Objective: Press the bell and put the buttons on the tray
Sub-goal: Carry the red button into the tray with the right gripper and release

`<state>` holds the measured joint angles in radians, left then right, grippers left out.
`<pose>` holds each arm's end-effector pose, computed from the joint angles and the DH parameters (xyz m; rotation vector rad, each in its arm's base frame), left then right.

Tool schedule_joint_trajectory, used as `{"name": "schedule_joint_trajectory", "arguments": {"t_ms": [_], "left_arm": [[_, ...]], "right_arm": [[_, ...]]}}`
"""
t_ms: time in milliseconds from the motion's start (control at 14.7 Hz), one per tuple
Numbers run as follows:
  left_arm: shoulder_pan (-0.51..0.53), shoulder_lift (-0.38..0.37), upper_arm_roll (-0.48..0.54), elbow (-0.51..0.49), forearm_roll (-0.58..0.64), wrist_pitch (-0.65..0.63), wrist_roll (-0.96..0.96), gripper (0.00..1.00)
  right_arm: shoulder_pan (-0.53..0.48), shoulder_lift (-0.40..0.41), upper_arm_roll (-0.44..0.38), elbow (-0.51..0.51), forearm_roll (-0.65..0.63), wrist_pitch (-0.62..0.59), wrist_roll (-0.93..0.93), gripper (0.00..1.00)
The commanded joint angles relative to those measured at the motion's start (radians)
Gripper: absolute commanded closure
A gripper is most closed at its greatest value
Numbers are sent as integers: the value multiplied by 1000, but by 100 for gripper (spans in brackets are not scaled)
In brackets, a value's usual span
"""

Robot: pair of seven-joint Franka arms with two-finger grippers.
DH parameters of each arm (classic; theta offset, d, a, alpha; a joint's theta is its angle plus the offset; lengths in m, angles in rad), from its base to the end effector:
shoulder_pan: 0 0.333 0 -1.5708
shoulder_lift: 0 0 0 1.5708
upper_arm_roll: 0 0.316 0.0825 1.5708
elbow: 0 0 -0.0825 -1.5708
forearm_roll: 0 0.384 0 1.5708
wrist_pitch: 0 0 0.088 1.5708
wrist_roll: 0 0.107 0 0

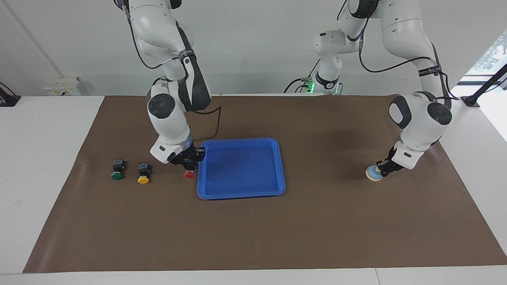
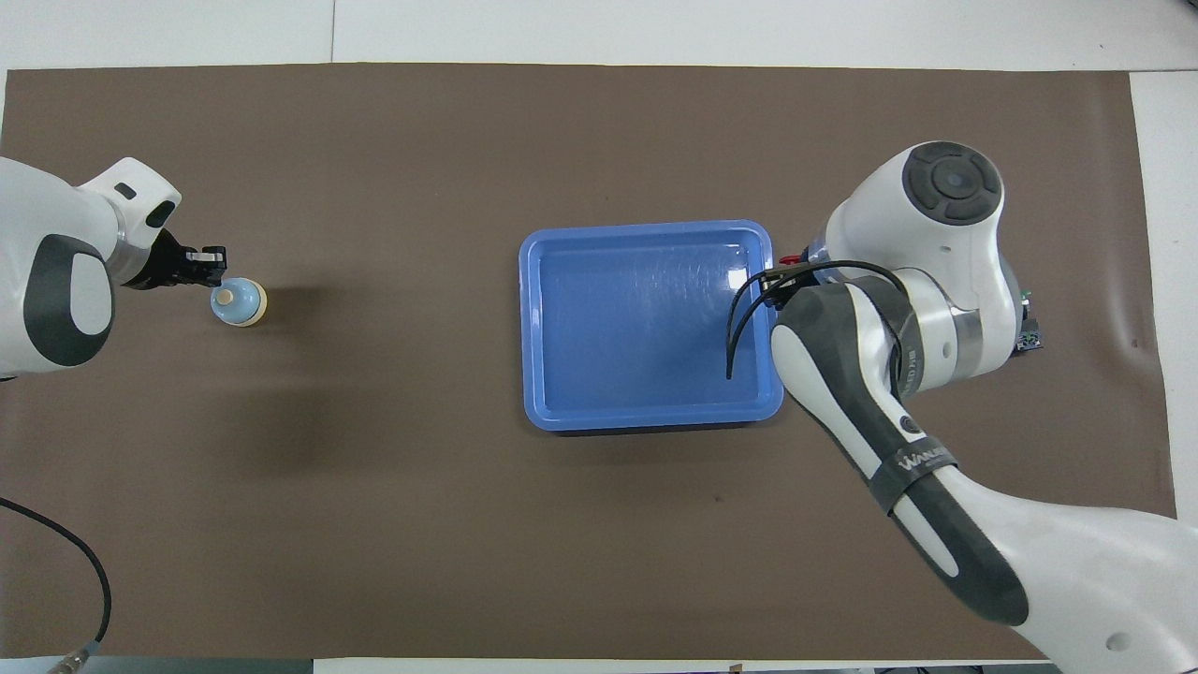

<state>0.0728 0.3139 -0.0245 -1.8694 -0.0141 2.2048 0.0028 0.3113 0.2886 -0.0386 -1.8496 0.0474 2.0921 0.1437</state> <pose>0.6272 0.0307 0.3498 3.1218 0.0859 0.0344 0.5963 0.1706 0.3648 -3.1168 -0.1650 0.0794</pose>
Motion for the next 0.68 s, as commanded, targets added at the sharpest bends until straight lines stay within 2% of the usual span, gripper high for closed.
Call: {"name": "schedule_joint_trajectory", "arguments": {"t_ms": [0,204,272,543,611], "left_arm": [[-5,14,5,162,-44,-190,-4,100],[-8,-16,0,214,-44,-281,-58,100],[-10,-42,-2,213,-44,-296,-72,100],[-16,-143,-2,208,-43,-391,-73,100],[-16,-172,-2,207,-43,-413,-73,100]], "right_arm": [[63,52,0,30,15,28,95,100],[65,84,0,9,17,86,100,100],[66,81,0,-6,17,92,103,93],[66,73,2,-23,29,94,139,6],[65,73,0,-17,29,86,133,0]]}}
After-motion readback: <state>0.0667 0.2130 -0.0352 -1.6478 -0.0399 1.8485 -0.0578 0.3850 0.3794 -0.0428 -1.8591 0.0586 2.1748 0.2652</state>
